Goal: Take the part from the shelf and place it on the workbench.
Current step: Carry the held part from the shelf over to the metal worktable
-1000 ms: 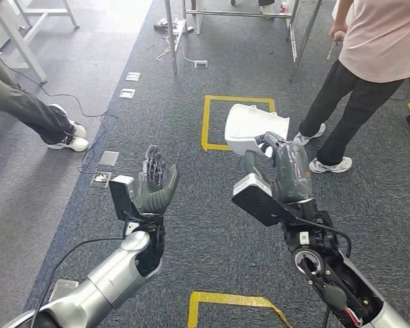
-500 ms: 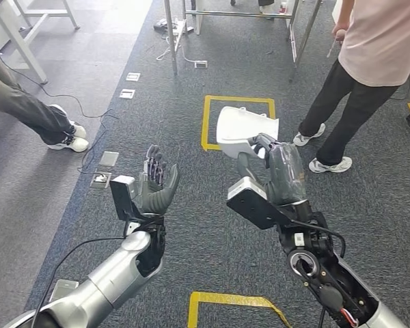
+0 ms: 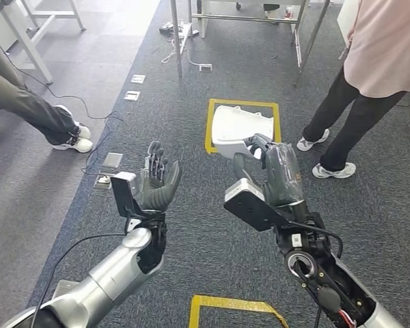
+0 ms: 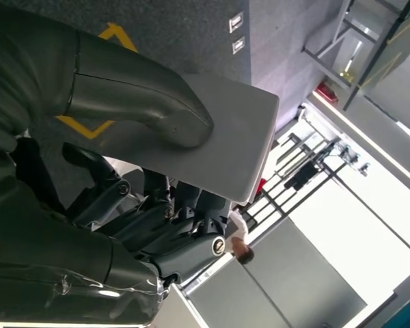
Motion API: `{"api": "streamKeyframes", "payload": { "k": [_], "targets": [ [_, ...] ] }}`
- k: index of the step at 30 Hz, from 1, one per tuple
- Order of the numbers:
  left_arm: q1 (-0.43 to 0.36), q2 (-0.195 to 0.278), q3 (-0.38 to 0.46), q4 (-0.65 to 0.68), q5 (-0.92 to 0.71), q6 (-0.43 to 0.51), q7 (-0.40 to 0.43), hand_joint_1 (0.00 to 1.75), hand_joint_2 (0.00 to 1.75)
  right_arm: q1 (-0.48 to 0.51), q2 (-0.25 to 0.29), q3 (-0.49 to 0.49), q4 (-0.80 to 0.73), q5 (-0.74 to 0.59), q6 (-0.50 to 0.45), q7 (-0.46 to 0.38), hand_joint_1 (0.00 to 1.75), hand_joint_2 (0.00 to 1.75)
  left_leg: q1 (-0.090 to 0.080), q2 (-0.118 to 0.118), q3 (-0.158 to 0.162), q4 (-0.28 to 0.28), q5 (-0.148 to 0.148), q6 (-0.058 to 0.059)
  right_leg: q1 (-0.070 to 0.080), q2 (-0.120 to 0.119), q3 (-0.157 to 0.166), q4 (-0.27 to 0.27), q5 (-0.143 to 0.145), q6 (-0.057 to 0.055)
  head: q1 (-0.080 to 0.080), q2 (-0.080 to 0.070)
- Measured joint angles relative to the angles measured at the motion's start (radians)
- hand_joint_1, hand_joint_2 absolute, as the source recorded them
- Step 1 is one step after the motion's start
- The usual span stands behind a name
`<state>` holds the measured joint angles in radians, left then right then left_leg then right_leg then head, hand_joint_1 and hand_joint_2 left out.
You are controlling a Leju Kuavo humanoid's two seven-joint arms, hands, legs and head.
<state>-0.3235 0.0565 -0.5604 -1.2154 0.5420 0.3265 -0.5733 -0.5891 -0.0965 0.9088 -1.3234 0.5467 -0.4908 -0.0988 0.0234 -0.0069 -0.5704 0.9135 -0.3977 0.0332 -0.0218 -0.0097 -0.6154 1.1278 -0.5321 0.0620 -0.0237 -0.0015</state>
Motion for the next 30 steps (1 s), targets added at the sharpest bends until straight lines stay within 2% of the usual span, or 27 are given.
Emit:
{"api": "streamKeyframes", "payload": {
  "k": [1,2,3,4,5,6,7,8,10,12,13,14,16,17,18,19,20,21,22,23,24,26,27,28,30],
  "targets": [
    [0.000,0.000,0.000,0.000,0.000,0.000,0.001,0.00,1.75,0.002,0.000,0.000,0.000,0.000,0.001,0.001,1.75,1.75,0.000,-0.003,0.002,0.001,-0.002,-0.001,0.000,0.003,-0.037,0.063,-0.020,0.001,0.001,0.000],
    [0.002,-0.001,0.000,0.000,0.000,0.000,0.001,0.00,1.75,0.005,0.000,0.000,0.000,0.000,0.001,0.001,1.75,1.75,0.000,-0.006,0.005,0.001,-0.005,-0.003,-0.001,0.005,-0.062,0.096,-0.023,0.003,0.001,0.000],
    [0.003,-0.001,0.000,0.000,0.000,-0.001,0.001,0.00,1.75,0.007,0.000,0.000,0.000,0.000,0.002,0.002,1.75,1.75,0.001,-0.009,0.009,0.003,-0.009,-0.006,-0.003,0.005,-0.068,0.091,-0.006,0.004,0.001,0.000],
    [0.004,-0.002,0.000,0.000,0.001,-0.002,0.001,0.00,1.75,0.008,0.000,0.000,0.000,0.000,0.002,0.002,1.75,1.75,0.003,-0.013,0.015,0.006,-0.014,-0.011,-0.006,0.005,-0.054,0.045,0.030,0.006,0.001,0.000],
    [0.004,-0.002,0.000,0.000,0.001,-0.004,0.001,0.00,1.75,0.008,0.000,0.000,0.000,0.000,0.003,0.002,1.75,1.75,0.006,-0.016,0.020,0.010,-0.022,-0.017,-0.010,0.006,-0.028,-0.027,0.075,0.009,0.002,0.000],
    [0.003,-0.003,0.000,0.000,0.002,-0.006,0.001,0.00,1.75,0.008,0.000,0.000,0.001,0.000,0.003,0.002,1.75,1.75,0.007,-0.019,0.023,0.014,-0.028,-0.024,-0.011,0.010,-0.003,-0.093,0.104,0.010,0.003,0.000],
    [0.002,-0.004,0.000,0.000,0.002,-0.008,0.001,0.00,1.75,0.008,0.000,0.000,0.001,0.000,0.003,0.001,1.75,1.75,0.008,-0.021,0.021,0.019,-0.033,-0.031,-0.011,0.014,0.016,-0.141,0.114,0.005,0.006,0.000],
    [0.002,-0.004,0.000,0.000,0.002,-0.011,0.000,0.00,1.75,0.009,0.000,0.001,0.002,0.000,0.003,0.001,1.75,1.75,0.007,-0.023,0.017,0.023,-0.035,-0.039,-0.009,0.018,0.024,-0.165,0.115,-0.004,0.006,0.000],
    [0.003,-0.004,0.000,0.000,0.003,-0.017,-0.001,0.00,1.75,0.011,0.000,0.000,0.003,0.000,0.002,0.001,1.75,1.75,0.006,-0.025,0.012,0.026,-0.036,-0.052,-0.004,0.021,0.029,-0.166,0.104,-0.028,0.003,0.000],
    [0.002,-0.004,0.000,0.000,0.003,-0.019,-0.003,0.00,1.75,0.012,0.000,-0.002,0.003,0.000,0.000,0.001,1.75,1.75,0.008,-0.018,0.003,0.051,-0.037,-0.060,-0.005,0.022,0.043,-0.169,0.106,-0.042,-0.003,0.000],
    [0.000,-0.004,0.000,0.000,0.003,-0.019,-0.003,0.00,1.75,0.011,0.001,-0.002,0.003,0.000,0.000,0.000,1.75,1.75,0.009,-0.012,-0.019,0.090,-0.041,-0.063,-0.006,0.022,0.053,-0.172,0.103,-0.048,-0.007,0.000],
    [-0.002,-0.004,0.000,0.000,0.003,-0.020,-0.003,0.00,1.75,0.011,0.001,-0.003,0.003,0.000,0.000,0.000,1.75,1.75,0.009,-0.006,-0.058,0.152,-0.052,-0.066,-0.006,0.021,0.062,-0.175,0.099,-0.053,-0.011,0.000],
    [-0.002,-0.004,0.000,0.001,0.003,-0.020,-0.003,0.00,1.75,0.012,0.001,-0.002,0.004,0.000,-0.001,-0.001,1.75,1.75,0.009,-0.001,-0.153,0.285,-0.091,-0.069,-0.002,0.019,0.076,-0.177,0.086,-0.061,-0.017,0.000],
    [0.000,-0.004,0.000,0.001,0.003,-0.021,-0.003,0.00,1.75,0.013,0.001,-0.002,0.004,-0.001,-0.001,-0.001,1.75,1.75,0.009,-0.001,-0.189,0.322,-0.106,-0.068,0.000,0.019,0.085,-0.177,0.078,-0.063,-0.019,0.000],
    [0.001,-0.004,0.000,0.001,0.003,-0.021,-0.004,0.00,1.75,0.013,0.001,-0.002,0.006,-0.001,-0.001,-0.001,1.75,1.75,0.008,-0.001,-0.207,0.323,-0.104,-0.065,0.003,0.020,0.097,-0.177,0.069,-0.065,-0.021,0.000],
    [0.001,-0.004,0.000,0.002,0.003,-0.023,-0.005,0.00,1.75,0.013,0.001,-0.002,0.006,-0.001,-0.002,-0.002,1.75,1.75,0.006,-0.001,-0.205,0.287,-0.082,-0.059,0.005,0.020,0.110,-0.178,0.059,-0.065,-0.024,0.000],
    [0.000,-0.004,0.000,0.002,0.003,-0.026,-0.006,0.00,1.75,0.013,0.001,-0.002,0.007,-0.002,-0.002,-0.003,1.75,1.75,0.002,-0.001,-0.187,0.221,-0.038,-0.050,0.007,0.020,0.125,-0.178,0.047,-0.065,-0.027,0.000],
    [0.000,-0.004,0.000,0.003,0.003,-0.028,-0.007,0.00,1.75,0.013,0.001,-0.002,0.008,-0.002,-0.003,-0.003,1.75,1.75,-0.004,0.000,-0.165,0.143,0.018,-0.040,0.009,0.020,0.139,-0.179,0.036,-0.063,-0.029,0.000],
    [-0.002,-0.004,0.000,0.003,0.003,-0.030,-0.007,0.00,1.75,0.013,0.001,-0.003,0.008,-0.001,-0.003,-0.004,1.75,1.75,-0.010,0.002,-0.144,0.081,0.057,-0.032,0.011,0.021,0.150,-0.180,0.025,-0.060,-0.030,0.000],
    [-0.003,-0.004,0.000,0.003,0.003,-0.031,-0.008,0.00,1.75,0.013,0.002,-0.003,0.008,-0.001,-0.003,-0.004,1.75,1.75,-0.016,0.003,-0.130,0.041,0.083,-0.027,0.013,0.021,0.157,-0.183,0.015,-0.055,-0.030,0.000],
    [-0.004,-0.006,-0.001,0.004,0.003,-0.032,-0.009,0.00,1.75,0.013,0.002,-0.003,0.008,-0.001,-0.004,-0.005,1.75,1.75,-0.019,0.003,-0.124,0.024,0.090,-0.023,0.014,0.021,0.164,-0.185,0.010,-0.050,-0.029,0.000],
    [-0.006,-0.009,-0.001,0.004,0.003,-0.033,-0.010,0.00,1.75,0.011,0.002,-0.005,0.008,-0.001,-0.005,-0.006,1.75,1.75,-0.019,0.000,-0.110,0.021,0.076,-0.016,0.014,0.020,0.171,-0.183,0.006,-0.039,-0.027,0.000],
    [-0.007,-0.010,-0.001,0.004,0.003,-0.033,-0.010,0.00,1.75,0.011,0.002,-0.006,0.008,-0.001,-0.006,-0.006,1.75,1.75,-0.017,-0.001,-0.099,0.019,0.070,-0.010,0.014,0.019,0.166,-0.164,0.008,-0.035,-0.026,0.000],
    [-0.009,-0.011,-0.001,0.004,0.003,-0.033,-0.011,0.00,1.75,0.009,0.002,-0.007,0.008,-0.001,-0.006,-0.006,1.75,1.75,-0.016,-0.002,-0.087,0.018,0.062,-0.005,0.013,0.018,0.149,-0.127,0.005,-0.032,-0.024,0.000],
    [-0.010,-0.013,-0.001,0.005,0.003,-0.034,-0.012,0.00,1.75,0.009,0.002,-0.008,0.009,-0.001,-0.006,-0.006,1.75,1.75,-0.017,-0.004,-0.066,0.017,0.045,0.004,0.013,0.016,0.074,-0.002,-0.022,-0.028,-0.019,0.000]
  ]
}}
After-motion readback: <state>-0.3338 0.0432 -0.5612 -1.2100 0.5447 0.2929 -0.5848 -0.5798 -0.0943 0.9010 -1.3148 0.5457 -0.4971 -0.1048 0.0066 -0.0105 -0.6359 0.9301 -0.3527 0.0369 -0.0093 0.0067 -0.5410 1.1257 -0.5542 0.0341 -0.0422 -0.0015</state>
